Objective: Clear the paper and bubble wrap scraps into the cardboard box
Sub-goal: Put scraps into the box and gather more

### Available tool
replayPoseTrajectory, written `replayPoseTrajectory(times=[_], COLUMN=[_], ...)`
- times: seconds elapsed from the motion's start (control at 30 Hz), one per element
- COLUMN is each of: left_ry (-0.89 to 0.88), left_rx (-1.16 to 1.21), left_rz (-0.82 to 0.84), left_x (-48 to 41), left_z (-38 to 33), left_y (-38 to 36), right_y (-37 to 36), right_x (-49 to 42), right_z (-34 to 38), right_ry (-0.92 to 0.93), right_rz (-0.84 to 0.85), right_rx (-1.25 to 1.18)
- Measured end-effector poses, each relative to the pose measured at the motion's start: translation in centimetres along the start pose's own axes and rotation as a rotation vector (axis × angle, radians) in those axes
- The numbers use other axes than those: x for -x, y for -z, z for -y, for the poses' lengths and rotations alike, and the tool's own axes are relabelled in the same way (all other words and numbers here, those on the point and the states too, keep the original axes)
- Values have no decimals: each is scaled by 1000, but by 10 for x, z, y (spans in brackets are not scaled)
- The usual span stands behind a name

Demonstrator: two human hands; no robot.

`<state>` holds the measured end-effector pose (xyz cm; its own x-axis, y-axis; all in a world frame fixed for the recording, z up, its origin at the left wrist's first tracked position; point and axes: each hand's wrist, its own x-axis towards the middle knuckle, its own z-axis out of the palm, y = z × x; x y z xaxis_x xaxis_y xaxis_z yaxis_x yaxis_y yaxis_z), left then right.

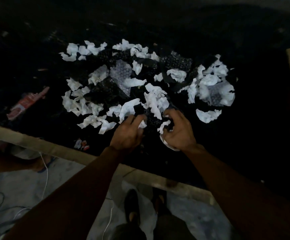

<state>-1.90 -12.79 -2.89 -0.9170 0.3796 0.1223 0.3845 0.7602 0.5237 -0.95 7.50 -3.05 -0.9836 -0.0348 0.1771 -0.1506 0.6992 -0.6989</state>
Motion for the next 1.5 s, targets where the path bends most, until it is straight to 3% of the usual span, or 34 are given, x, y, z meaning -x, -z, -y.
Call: replayPoseTrajectory(times=[0.1,0.23,0.4,0.5,0.6,0.77,0.83,0.93,1.1,1.27,1.4,1.5], left_ry=[57,-28,-165,-152,-170,-144,-224,-401,-190,78,26,-30], left_rx=[-11,-65,-190,-260,-259,-30,55,-56,-62,78,68,93], left_rz=[-120,-154,131,227,102,-30,-97,-199,-229,-56,-127,-137], left_x=[-11,-43,-76,-76,-74,-69,-67,-63,-64,-74,-80,-97], left_z=[-17,-27,-21,-14,-13,-12,-18,-19,-12,-25,-27,-26], left_y=[13,16,-2,-19,-29,-47,-50,-56,-54,-29,-3,25], right_y=[-2,-6,-2,11,19,7,3,-1,6,21,46,70], right_x=[0,12,13,17,9,-2,-2,-6,-11,-22,-24,-32], right_z=[-3,-11,-17,-19,-26,-37,-39,-40,-35,-31,-18,1], right_ry=[8,40,100,-43,-161,-32,12,62,-96,-235,-314,-279], right_rz=[-2,-45,-60,0,18,-97,-156,-181,-182,-65,-54,-143], right_rx=[53,211,231,123,53,235,222,161,100,12,-145,-189])
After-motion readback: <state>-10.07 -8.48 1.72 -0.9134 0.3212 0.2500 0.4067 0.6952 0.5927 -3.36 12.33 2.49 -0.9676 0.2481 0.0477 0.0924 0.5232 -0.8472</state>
